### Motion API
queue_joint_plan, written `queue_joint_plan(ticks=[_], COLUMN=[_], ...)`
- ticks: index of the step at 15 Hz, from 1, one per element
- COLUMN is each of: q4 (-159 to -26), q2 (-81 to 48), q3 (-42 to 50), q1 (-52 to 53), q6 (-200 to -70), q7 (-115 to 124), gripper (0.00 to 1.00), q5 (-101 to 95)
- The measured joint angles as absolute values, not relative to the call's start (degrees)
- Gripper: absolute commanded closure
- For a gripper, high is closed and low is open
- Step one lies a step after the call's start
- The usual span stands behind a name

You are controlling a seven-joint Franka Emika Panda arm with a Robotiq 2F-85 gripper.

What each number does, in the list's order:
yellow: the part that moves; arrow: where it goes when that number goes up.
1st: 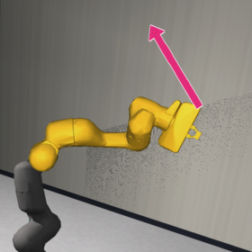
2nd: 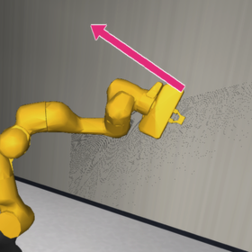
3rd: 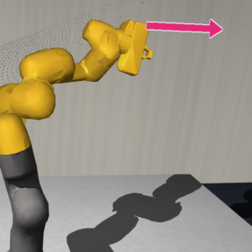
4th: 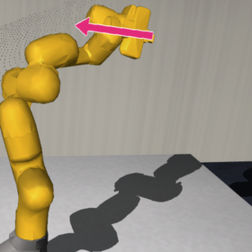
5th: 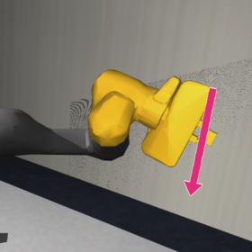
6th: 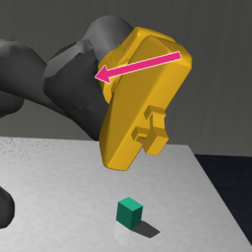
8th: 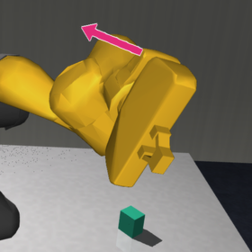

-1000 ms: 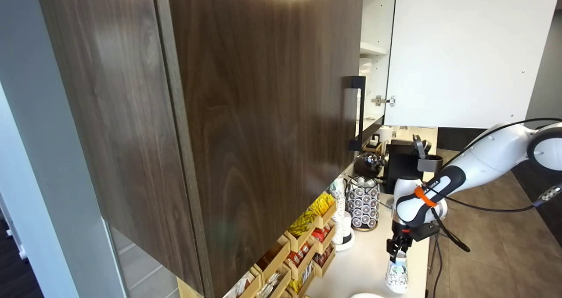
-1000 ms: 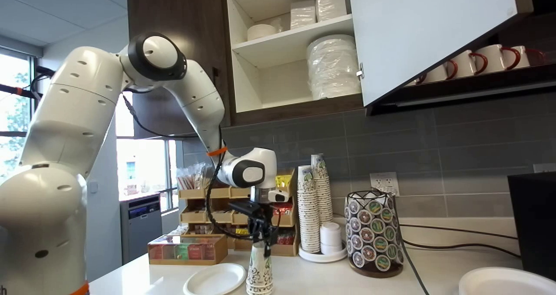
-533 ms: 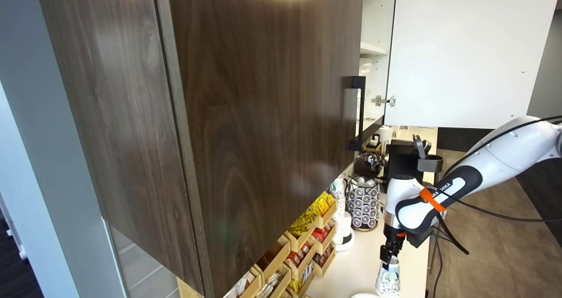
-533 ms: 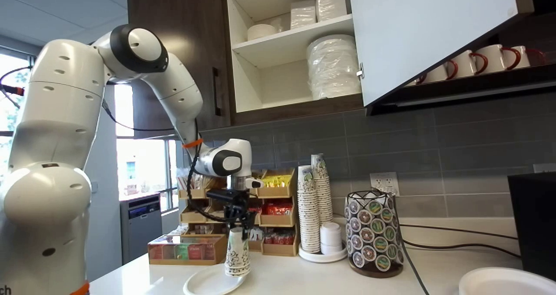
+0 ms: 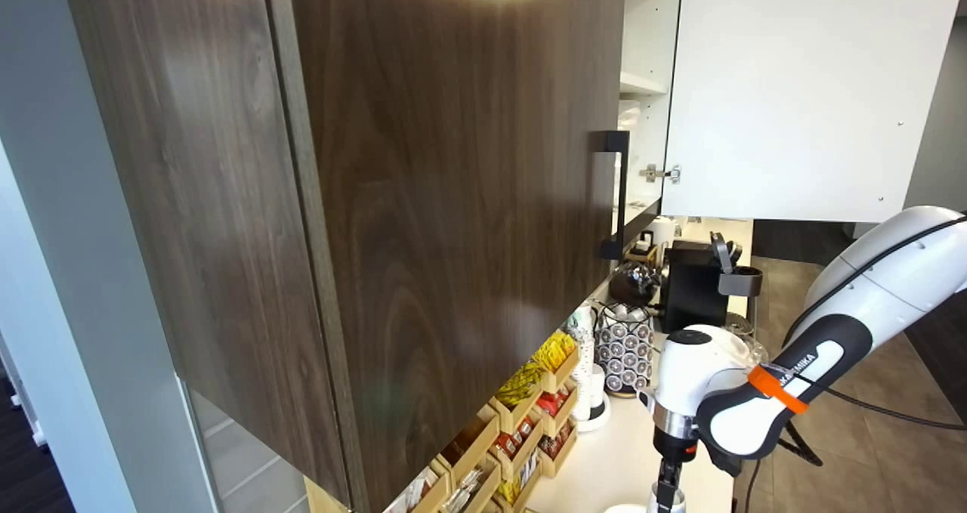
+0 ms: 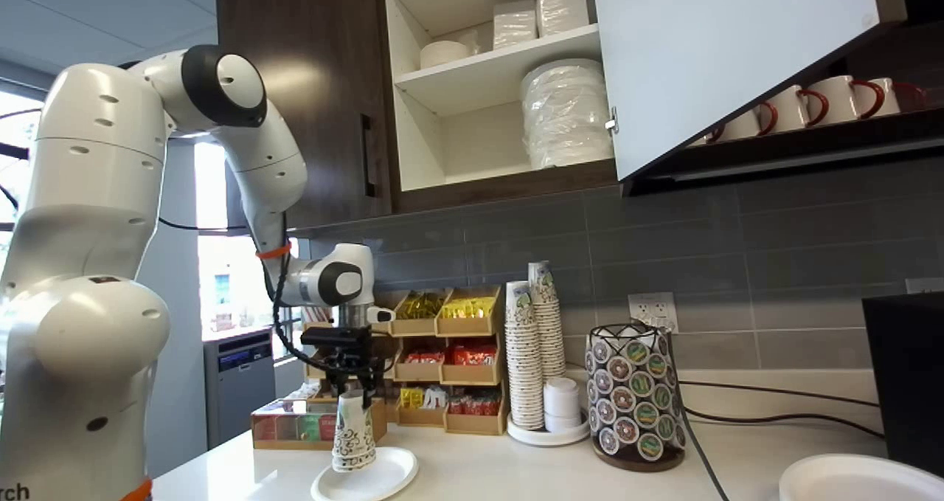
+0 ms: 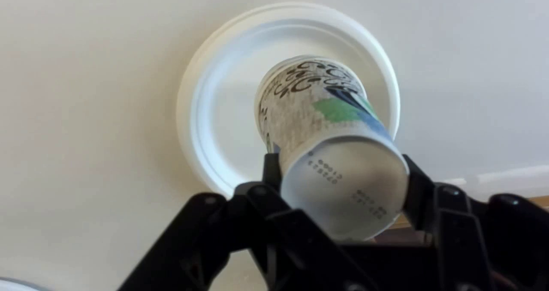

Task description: Stack all the paper cups on the kitchen counter together, pick up the stacked paper cups from the kitchen counter and put them on the white plate upside down

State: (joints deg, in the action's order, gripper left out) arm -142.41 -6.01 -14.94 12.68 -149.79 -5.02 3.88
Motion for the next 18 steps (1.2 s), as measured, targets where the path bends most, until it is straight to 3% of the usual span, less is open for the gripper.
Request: queue_joint_plan(ticks=[12, 13, 14, 18], q4=[-142.9, -142.8, -142.6, -142.1], q2=[-12.9, -13.3, -13.7, -14.3], q3=[-15.4, -15.2, -15.0, -15.2], q1=[14.0, 14.0, 14.0, 13.3], q6=[-159.2, -159.4, -159.4, -159.4], q7=[-8.9, -8.9, -8.9, -9.0], gripper=[0.59, 0.55, 0.1, 0.0], q5=[-1.7, -2.0, -2.4, -1.8])
